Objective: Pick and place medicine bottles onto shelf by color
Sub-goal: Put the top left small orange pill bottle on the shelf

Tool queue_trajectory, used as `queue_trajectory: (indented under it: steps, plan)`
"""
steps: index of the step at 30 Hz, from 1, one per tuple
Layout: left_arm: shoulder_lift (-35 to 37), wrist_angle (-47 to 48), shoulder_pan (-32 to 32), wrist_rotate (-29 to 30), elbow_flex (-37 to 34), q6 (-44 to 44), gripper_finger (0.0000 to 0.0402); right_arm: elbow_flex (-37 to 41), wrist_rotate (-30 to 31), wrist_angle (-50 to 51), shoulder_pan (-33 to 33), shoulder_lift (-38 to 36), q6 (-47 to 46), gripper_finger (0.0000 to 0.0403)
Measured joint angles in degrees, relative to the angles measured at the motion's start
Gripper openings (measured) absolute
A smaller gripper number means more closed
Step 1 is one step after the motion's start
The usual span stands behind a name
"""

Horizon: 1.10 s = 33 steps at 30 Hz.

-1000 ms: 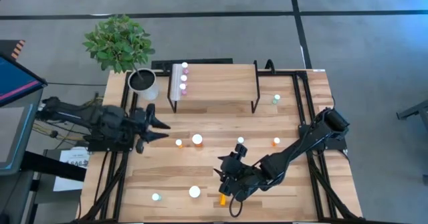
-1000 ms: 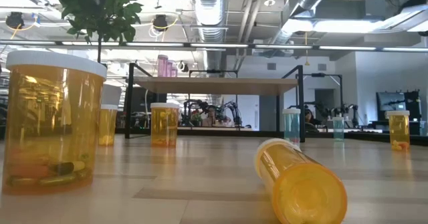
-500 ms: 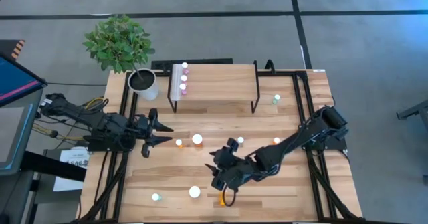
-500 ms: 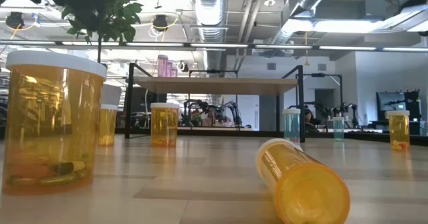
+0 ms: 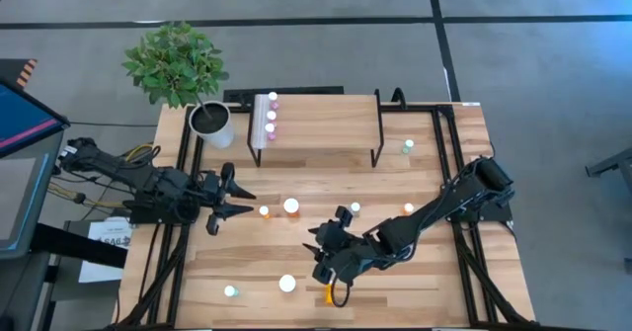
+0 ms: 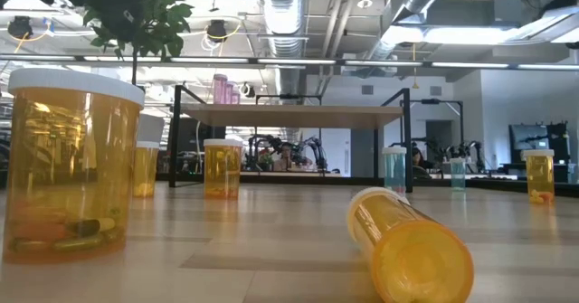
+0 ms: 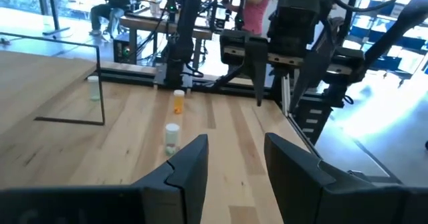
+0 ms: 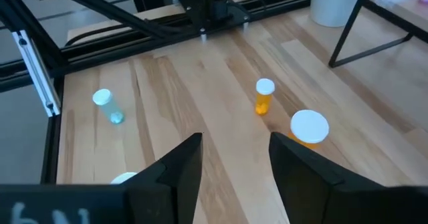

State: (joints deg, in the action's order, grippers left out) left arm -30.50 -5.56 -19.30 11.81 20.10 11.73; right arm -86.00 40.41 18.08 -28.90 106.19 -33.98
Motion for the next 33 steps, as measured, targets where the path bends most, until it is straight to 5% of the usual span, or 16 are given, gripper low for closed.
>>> queue_trajectory:
  steps: [17,33]
  plan:
    - [-2.8,-4.1,-0.8,5.2,0.0,-3.6,0.0134,0.0,0.2,1.4,-0.3,1.9,0.2,0.0191]
    - [-8.2,-5.9,-0.8,3.4,0.0,-0.9,0.0134,0.0,0.1,6.4,-3.8,1.4,-2.0,0.0191]
